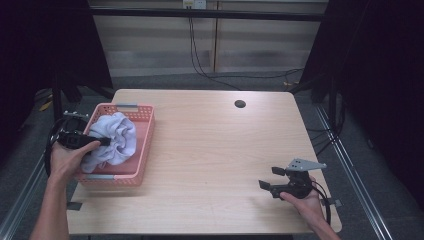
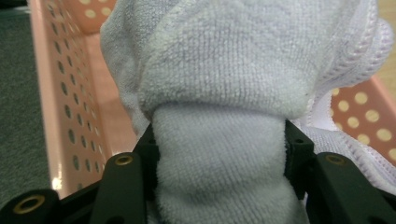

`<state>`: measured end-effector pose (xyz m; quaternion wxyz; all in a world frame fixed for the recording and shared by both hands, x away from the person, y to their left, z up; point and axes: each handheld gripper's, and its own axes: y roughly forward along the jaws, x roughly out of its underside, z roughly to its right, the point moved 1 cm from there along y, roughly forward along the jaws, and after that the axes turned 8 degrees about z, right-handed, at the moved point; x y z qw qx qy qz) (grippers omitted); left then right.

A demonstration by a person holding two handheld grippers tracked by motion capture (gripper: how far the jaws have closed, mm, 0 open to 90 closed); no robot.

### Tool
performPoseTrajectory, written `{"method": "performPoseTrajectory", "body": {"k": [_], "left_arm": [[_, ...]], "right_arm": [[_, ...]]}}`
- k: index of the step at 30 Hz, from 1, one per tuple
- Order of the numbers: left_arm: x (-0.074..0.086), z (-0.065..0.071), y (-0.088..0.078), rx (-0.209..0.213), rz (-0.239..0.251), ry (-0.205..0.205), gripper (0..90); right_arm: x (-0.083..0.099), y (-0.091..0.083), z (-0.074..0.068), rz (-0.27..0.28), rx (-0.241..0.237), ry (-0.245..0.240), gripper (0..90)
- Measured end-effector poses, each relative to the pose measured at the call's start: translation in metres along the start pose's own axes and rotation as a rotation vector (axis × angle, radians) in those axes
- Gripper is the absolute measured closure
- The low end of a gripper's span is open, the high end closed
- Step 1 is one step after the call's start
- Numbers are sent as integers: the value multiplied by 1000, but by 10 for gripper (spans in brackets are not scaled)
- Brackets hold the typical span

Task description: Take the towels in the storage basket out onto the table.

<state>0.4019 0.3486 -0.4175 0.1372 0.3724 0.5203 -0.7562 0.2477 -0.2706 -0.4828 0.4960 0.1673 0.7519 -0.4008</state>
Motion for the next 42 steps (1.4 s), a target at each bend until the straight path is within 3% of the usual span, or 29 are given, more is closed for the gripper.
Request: {"method": "performPoseTrajectory", "body": {"k": [4, 12, 19, 24, 33, 38, 42], "left_arm": [[-2, 1, -5, 12, 36, -18, 486], [-12, 6, -21, 19, 107, 10, 486], [-19, 8, -33, 22, 138, 7, 486], [-24, 12, -41, 30, 186, -1, 486], [-33, 20, -52, 52, 166, 28, 486], [-42, 30, -60, 54, 187, 43, 485], [-51, 46, -61, 74, 205, 60, 483]], "right_arm": [[0, -1, 0, 11, 0, -2, 207], [-1, -2, 2, 17, -5, 5, 205], [-1, -3, 3, 24, -1, 7, 206], [-1, -3, 2, 25, -8, 3, 205], [-2, -4, 3, 25, -3, 3, 206], [-2, -4, 4, 25, -4, 1, 206], [-2, -5, 3, 26, -7, -2, 206]]}}
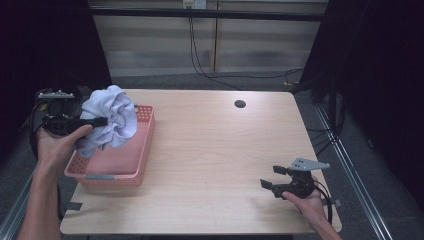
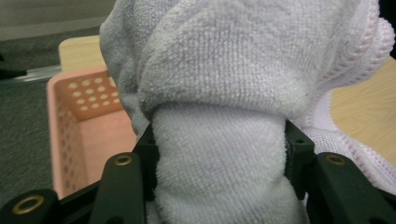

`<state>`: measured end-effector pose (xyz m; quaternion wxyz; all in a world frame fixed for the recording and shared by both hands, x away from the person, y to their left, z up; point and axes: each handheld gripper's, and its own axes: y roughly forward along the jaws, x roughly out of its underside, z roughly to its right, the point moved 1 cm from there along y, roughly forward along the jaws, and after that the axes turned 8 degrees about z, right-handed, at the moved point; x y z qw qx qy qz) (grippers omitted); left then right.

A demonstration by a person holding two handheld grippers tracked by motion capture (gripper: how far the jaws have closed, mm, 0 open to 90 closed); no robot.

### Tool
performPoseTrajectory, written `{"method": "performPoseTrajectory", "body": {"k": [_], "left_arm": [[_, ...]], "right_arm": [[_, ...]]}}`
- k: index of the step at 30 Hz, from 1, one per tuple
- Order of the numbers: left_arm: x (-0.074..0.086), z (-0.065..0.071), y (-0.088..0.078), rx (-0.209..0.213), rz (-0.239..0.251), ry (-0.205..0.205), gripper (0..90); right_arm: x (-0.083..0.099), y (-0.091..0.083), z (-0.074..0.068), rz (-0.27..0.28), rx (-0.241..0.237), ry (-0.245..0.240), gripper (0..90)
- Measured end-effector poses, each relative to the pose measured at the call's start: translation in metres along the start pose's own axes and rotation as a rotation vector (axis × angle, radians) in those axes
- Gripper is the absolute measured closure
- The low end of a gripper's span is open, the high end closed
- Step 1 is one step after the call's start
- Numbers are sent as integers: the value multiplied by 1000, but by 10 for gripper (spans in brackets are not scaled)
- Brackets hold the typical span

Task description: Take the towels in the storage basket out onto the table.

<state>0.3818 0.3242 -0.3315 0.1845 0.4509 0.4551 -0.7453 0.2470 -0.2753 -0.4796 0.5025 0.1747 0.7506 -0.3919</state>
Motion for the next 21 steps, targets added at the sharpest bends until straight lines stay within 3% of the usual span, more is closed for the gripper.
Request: {"method": "performPoseTrajectory", "body": {"k": [3, 4, 9, 11, 15, 18, 21], "left_arm": [[-3, 6, 4, 5, 1, 6, 481], [-7, 13, 8, 14, -7, 31, 481], [-11, 28, 17, 47, -2, 36, 480], [-16, 41, 25, 65, -11, 68, 479], [-20, 53, 33, 88, -5, 66, 477], [-20, 66, 44, 134, -11, 87, 476], [-19, 73, 50, 138, -18, 85, 476]], "right_arm": [[0, 0, 1, 0, 4, 3, 206], [0, 0, 1, -1, 3, 2, 207], [0, -1, 1, 0, 6, -1, 206], [0, 0, 1, -2, 6, 2, 206], [0, -1, 1, -2, 6, 2, 209], [0, -1, 1, -5, 5, 4, 213], [0, -1, 2, -4, 5, 4, 213]]}}
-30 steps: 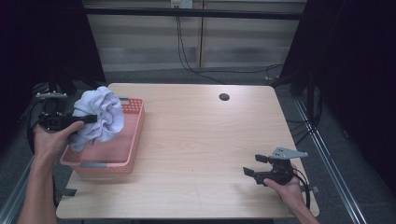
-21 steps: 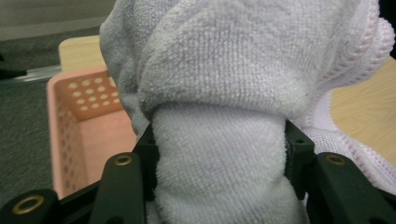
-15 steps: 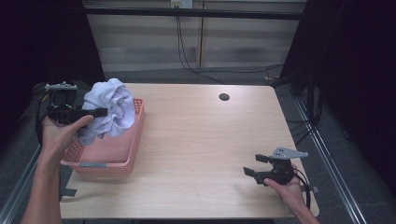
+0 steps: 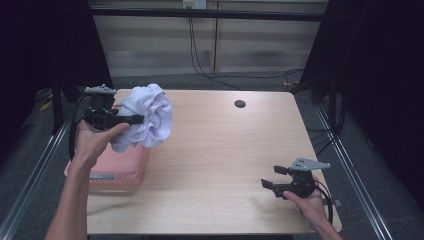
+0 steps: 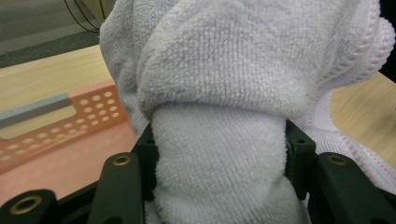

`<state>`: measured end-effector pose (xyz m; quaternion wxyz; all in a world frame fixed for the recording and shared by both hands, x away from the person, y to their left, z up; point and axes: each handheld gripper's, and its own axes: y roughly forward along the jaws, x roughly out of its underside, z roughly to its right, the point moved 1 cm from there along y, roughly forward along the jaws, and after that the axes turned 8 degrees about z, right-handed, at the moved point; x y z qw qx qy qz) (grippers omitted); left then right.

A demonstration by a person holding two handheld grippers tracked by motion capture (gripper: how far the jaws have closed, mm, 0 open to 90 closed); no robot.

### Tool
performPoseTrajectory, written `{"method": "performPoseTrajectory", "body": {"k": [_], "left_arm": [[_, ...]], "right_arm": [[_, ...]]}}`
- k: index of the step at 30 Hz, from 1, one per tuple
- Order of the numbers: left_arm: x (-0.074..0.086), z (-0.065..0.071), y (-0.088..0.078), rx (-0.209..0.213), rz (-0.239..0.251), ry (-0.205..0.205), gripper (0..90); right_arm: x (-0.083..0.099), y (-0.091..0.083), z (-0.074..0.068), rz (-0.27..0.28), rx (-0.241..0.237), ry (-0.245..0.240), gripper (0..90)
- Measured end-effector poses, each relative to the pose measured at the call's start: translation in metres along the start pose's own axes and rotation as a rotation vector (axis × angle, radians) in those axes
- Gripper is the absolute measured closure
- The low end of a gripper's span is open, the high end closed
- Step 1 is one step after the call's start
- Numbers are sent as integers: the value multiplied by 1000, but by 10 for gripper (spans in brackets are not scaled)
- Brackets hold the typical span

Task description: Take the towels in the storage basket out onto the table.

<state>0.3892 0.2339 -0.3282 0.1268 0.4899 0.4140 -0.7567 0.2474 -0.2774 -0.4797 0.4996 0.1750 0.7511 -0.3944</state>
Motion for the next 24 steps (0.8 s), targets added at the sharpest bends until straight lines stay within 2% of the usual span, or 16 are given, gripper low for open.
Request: {"method": "performPoseTrajectory", "body": {"k": [1, 2, 4, 5, 7, 11, 15, 16, 17, 20, 22, 24], "left_arm": [[1, 7, 7, 14, 3, -1, 476], [1, 7, 7, 14, 3, -1, 476], [2, 15, 14, 14, -13, 17, 476], [3, 21, 20, 44, -17, 22, 476], [6, 25, 24, 59, -7, 11, 475], [10, 32, 28, 42, -27, 15, 474], [16, 46, 35, 90, -24, 27, 474], [16, 46, 35, 90, -24, 27, 474], [20, 54, 41, 104, -33, 37, 474], [24, 58, 45, 112, -41, 19, 473], [27, 66, 50, 103, -57, 56, 473], [28, 73, 55, 103, -67, 57, 473]], "right_arm": [[0, 0, 0, 0, 2, 2, 213], [0, 0, 0, 0, 2, 2, 213], [0, 0, 0, -2, 3, 2, 213], [0, 0, 0, -4, 8, 2, 214], [0, -1, 0, -8, 11, 2, 215], [0, -1, 0, -2, 13, 5, 214], [0, -2, 1, 2, 12, 8, 213], [0, -2, 1, 2, 12, 8, 213], [-1, -3, 1, 4, 12, 8, 213], [-1, -3, 1, 4, 11, 7, 214], [-1, -3, 1, 6, 10, 9, 212], [-1, -2, 1, 7, 7, 13, 212]]}}
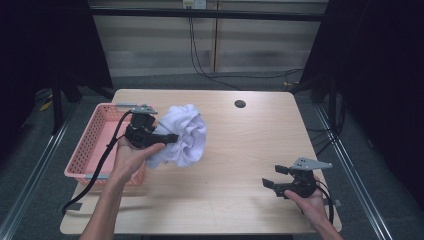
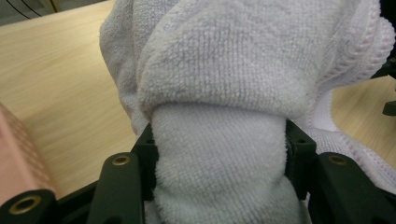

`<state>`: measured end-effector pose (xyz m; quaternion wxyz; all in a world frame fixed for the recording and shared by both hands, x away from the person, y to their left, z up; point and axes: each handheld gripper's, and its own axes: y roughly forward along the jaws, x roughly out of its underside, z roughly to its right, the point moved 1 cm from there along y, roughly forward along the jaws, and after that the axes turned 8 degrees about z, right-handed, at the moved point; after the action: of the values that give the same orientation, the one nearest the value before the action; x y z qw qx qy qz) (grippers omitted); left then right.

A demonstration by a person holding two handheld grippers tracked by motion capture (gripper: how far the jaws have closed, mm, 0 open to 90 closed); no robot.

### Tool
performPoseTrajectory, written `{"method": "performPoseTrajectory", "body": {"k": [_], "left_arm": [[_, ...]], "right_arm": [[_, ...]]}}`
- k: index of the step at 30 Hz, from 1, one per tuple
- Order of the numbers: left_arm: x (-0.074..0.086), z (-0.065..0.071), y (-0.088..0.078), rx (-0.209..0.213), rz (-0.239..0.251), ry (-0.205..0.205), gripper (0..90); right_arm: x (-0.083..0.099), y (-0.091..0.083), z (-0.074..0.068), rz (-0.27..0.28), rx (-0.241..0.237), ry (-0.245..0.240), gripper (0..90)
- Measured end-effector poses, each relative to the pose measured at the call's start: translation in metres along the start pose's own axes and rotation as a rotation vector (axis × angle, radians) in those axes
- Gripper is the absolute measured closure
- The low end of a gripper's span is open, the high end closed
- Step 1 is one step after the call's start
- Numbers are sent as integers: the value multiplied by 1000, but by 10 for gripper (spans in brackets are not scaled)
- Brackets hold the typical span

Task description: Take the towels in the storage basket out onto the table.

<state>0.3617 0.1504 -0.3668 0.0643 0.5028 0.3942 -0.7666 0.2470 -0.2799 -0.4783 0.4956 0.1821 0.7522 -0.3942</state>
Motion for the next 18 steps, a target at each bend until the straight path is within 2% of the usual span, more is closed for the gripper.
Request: {"method": "performPoseTrajectory", "body": {"k": [1, 2, 3, 4, 5, 6, 7, 8, 9, 10, 11, 14, 16, 18], "left_arm": [[0, 8, 9, 18, -14, 17, 473], [0, 8, 9, 18, -14, 17, 473], [1, 16, 18, 37, -24, 24, 473], [1, 16, 18, 37, -24, 24, 473], [5, 27, 30, 42, -34, 45, 472], [5, 27, 30, 42, -34, 45, 471], [8, 34, 40, 80, -40, 44, 470], [8, 34, 40, 80, -40, 44, 469], [11, 37, 46, 101, -37, 38, 469], [14, 39, 51, 98, -55, 44, 467], [19, 44, 65, 87, -78, 51, 466], [22, 49, 76, 103, -96, 78, 465], [28, 53, 87, 136, -83, 60, 463], [36, 55, 97, 122, -98, 74, 461]], "right_arm": [[0, 0, 0, 0, 0, 0, 212], [0, 0, 0, -1, -1, 0, 212], [0, 0, 0, 0, 1, -3, 212], [0, 0, 0, 0, 1, -3, 212], [0, -1, 0, 4, -3, -4, 212], [0, -1, 0, 3, -2, -5, 212], [0, -1, 0, 4, -3, -6, 212], [0, -1, 0, 4, -3, -6, 212], [0, -1, 0, 4, -3, -5, 212], [0, -1, 1, 3, 1, -1, 220], [0, -1, 1, 4, 0, -2, 221], [0, -1, 1, 3, 0, -4, 221], [0, -1, 1, 3, 2, -2, 221], [0, -1, 2, -1, 2, -3, 221]]}}
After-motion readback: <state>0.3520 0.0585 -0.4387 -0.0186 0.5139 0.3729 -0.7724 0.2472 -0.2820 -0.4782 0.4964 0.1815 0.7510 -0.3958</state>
